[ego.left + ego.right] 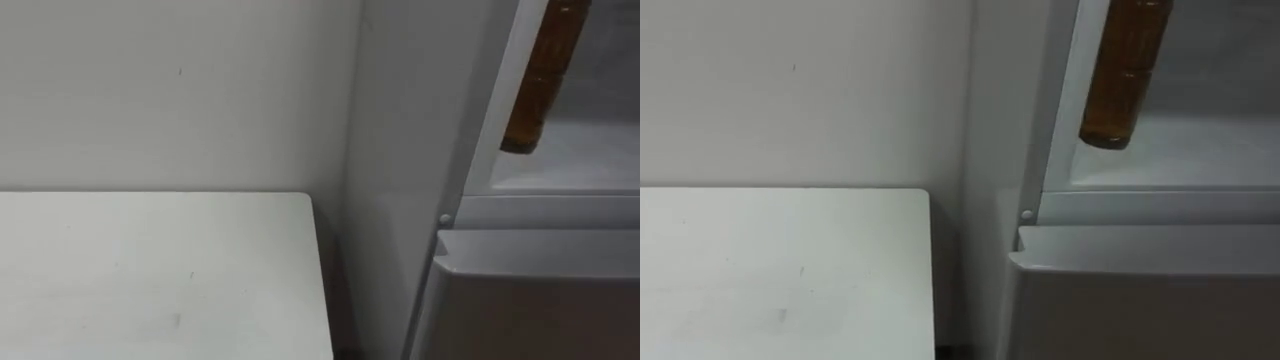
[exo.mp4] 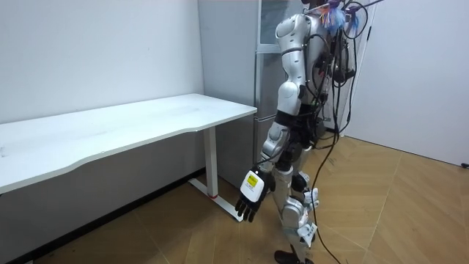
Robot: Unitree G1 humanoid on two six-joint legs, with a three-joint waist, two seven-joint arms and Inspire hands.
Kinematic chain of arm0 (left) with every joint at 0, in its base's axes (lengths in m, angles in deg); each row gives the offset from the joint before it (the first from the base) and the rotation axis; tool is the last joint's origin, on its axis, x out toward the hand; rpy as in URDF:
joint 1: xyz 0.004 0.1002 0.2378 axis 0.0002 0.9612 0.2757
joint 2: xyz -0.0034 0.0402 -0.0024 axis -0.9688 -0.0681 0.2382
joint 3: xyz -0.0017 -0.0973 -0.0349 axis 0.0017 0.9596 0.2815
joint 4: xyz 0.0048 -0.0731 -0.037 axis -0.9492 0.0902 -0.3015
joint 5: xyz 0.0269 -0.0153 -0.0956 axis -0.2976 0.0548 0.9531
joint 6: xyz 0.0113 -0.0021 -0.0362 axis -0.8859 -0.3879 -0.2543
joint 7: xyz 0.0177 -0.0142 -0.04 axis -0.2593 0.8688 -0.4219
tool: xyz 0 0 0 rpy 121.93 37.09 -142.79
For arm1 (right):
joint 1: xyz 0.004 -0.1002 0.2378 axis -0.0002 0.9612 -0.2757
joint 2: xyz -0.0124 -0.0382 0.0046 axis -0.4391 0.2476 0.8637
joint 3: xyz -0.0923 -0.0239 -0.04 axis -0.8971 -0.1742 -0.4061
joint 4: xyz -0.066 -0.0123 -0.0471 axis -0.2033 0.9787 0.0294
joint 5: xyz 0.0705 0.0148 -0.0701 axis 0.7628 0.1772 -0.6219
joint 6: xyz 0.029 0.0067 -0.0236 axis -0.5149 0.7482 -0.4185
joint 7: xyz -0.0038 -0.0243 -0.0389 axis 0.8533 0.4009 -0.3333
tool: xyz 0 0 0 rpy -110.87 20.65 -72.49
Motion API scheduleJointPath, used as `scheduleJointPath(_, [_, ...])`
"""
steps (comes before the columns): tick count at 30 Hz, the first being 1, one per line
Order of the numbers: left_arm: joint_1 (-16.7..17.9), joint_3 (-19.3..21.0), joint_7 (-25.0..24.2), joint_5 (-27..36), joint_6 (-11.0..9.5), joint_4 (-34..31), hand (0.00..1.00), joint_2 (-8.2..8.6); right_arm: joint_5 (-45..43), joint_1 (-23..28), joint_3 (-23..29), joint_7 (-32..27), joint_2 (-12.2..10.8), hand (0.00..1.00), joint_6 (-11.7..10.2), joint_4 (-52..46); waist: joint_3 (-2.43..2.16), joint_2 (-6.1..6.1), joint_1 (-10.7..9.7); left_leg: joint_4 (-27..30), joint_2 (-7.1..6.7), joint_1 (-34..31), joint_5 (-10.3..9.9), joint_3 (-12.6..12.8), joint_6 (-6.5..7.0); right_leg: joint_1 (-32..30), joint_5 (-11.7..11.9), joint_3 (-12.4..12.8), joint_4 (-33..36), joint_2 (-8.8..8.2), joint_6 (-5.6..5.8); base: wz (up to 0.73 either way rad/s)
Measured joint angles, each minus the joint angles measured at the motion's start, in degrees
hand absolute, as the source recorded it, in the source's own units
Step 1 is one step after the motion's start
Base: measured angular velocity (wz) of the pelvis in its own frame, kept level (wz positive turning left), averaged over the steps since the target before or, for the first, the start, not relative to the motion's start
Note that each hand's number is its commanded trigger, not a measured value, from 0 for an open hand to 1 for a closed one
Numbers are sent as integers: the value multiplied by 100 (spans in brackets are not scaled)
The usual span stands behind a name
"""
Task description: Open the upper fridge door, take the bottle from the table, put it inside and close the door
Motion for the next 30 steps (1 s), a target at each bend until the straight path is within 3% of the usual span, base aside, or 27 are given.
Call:
scheduleJointPath(3, [2, -3, 0, 12, 7, 50, 0, -23, -231, -3, -43, 61, -9, 0, -32, -277, 0, 0, 58, 5, 2, 27, 0, -9, 0, 46, -3, -14, -1, 1, 0, 4])
scheduleJointPath(7, [2, -134, 0, -4, 7, 101, 0, -145, -811, -192, -114, 340, 21, 0, -423, -932, 29, -123, 94, 22, 26, 37, 0, -44, -1, 70, -3, -40, -65, 24, -9, 7])
scheduleJointPath(12, [-8, -402, 0, -2, 35, 100, 0, -162, -944, -197, -229, 733, 3, 0, -532, -1005, 12, -194, 181, -11, 64, 41, -2, -162, -1, 287, 156, -163, -343, 65, 11, 11])
scheduleJointPath(17, [-10, -574, 2, -5, 95, 96, 0, -183, -975, -195, -676, 836, -32, 0, -536, -1015, -2, -101, 217, -22, 94, 36, -3, -161, 0, 323, 228, -175, -430, 95, -1, 1])
scheduleJointPath(22, [-23, -686, 2, -5, 168, 95, 0, -121, -1115, -202, -1062, 1060, -41, 0, -531, -1151, -33, 159, 236, -20, 97, 106, -2, -153, -1, 384, 226, -173, -416, 96, -3, -1])
scheduleJointPath(30, [-11, -785, 0, -14, 271, 15, 0, -94, -1143, -195, -1347, 1582, -72, 0, -472, -1162, -24, 232, 259, -2, 96, 111, -2, -143, -2, 370, 223, -160, -413, 94, -11, 0])
